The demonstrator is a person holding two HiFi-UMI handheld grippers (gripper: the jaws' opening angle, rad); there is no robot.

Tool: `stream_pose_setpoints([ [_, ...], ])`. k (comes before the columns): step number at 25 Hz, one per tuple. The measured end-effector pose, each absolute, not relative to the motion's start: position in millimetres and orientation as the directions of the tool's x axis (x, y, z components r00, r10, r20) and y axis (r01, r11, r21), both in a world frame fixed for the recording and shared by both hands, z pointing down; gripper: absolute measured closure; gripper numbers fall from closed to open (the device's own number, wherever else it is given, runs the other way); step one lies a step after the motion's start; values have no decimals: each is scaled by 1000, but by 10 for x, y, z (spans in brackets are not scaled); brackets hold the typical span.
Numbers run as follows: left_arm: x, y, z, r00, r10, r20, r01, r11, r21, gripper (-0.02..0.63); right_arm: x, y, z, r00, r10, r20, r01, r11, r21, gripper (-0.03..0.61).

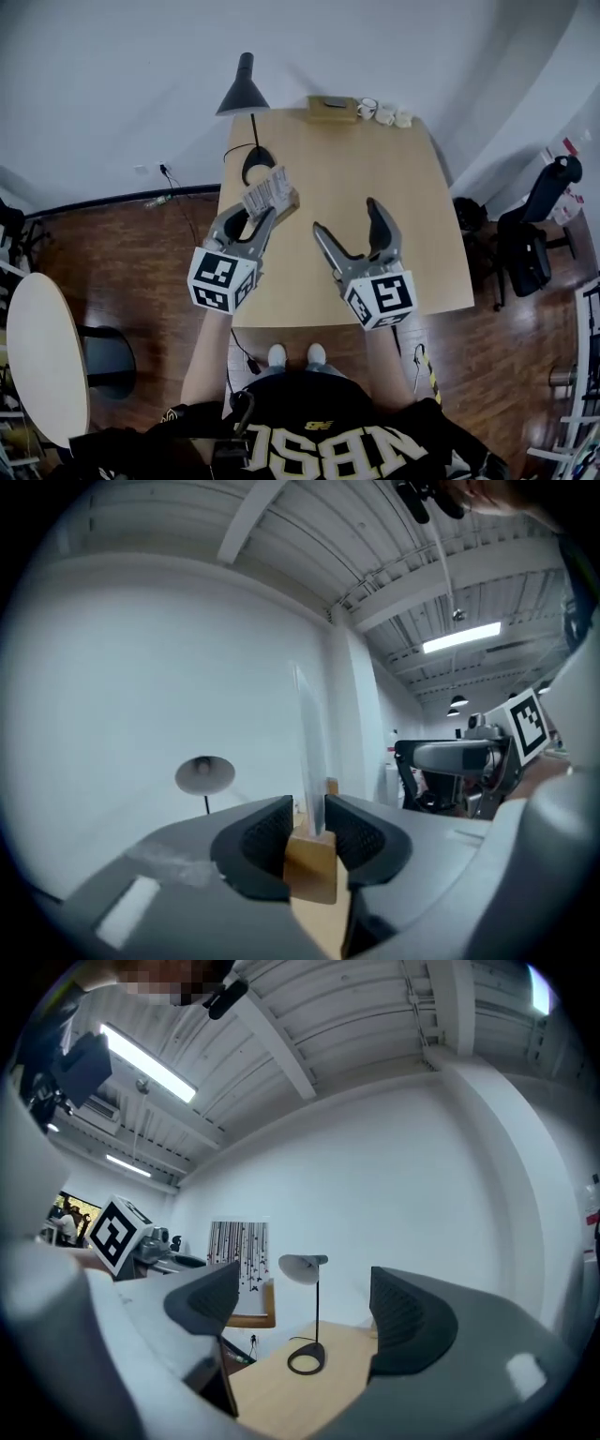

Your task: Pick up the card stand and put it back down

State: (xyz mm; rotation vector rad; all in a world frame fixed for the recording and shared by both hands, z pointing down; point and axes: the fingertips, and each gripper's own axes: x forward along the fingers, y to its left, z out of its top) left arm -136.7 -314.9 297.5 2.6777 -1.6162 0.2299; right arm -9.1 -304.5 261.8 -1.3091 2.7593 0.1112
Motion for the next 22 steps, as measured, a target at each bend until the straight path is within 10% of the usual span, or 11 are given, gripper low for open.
stream_pose_setpoints([
  [22, -1805, -2924, 2810, 203, -979, 17, -975, -204, -85, 500, -173, -3220, 2630, -575, -808, -130, -814, 581, -15, 143],
])
